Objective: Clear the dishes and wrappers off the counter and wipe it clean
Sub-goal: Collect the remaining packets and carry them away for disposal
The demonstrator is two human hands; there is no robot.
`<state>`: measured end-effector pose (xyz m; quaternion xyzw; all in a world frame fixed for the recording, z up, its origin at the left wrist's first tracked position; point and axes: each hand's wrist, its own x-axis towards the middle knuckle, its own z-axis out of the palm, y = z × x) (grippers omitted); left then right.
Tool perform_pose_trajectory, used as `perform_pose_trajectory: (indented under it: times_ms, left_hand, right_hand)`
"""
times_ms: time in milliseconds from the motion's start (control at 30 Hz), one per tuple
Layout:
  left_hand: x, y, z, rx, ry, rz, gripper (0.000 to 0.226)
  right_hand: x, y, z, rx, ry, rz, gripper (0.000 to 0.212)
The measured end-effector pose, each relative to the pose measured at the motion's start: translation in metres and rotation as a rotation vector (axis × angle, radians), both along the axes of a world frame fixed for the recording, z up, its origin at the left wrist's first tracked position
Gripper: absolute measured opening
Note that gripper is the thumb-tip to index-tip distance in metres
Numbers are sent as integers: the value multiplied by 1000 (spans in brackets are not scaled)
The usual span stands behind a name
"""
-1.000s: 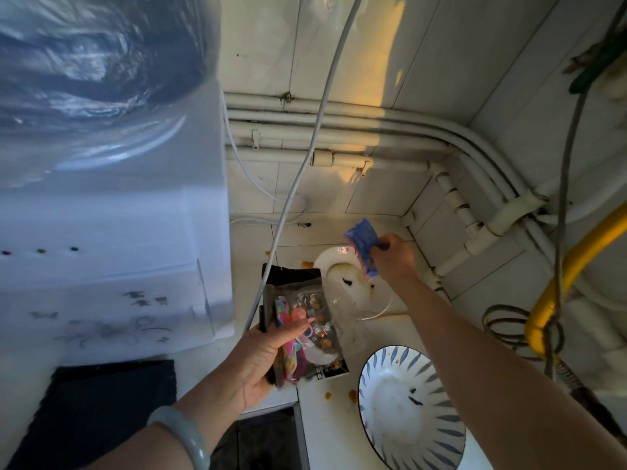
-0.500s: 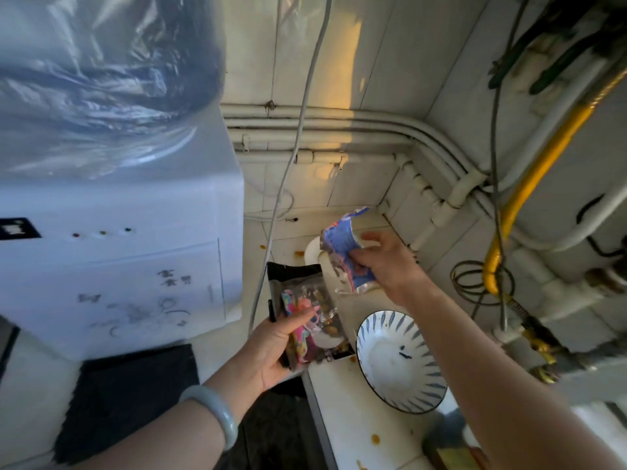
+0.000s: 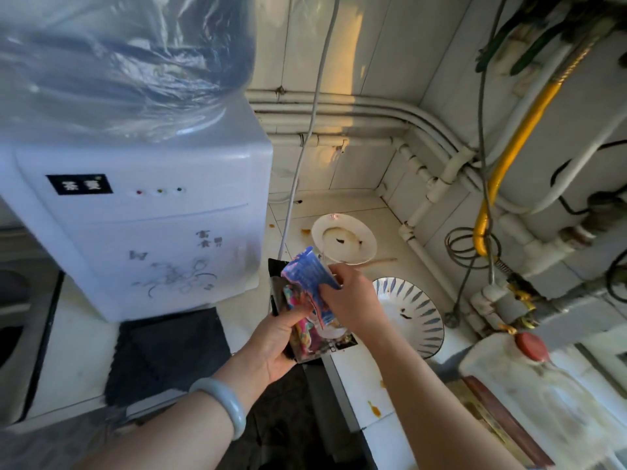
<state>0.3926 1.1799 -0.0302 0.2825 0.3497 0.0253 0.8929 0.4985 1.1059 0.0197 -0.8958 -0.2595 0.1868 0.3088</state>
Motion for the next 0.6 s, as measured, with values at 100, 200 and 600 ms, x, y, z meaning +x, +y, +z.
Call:
perform_pose_trajectory:
  times_ms: [100, 200, 600]
  left_hand:
    - [-14, -3, 1, -13, -3, 17, 36]
    - [-29, -6, 3, -10, -17, 24, 48]
    - [-75, -35, 14, -15, -90, 44, 52]
  right_hand:
    - [-19, -4, -13, 22, -70, -34, 14]
    - [-37, -11, -17, -12, -211, -89, 22]
    - [-83, -42, -4, 197, -59, -117, 34]
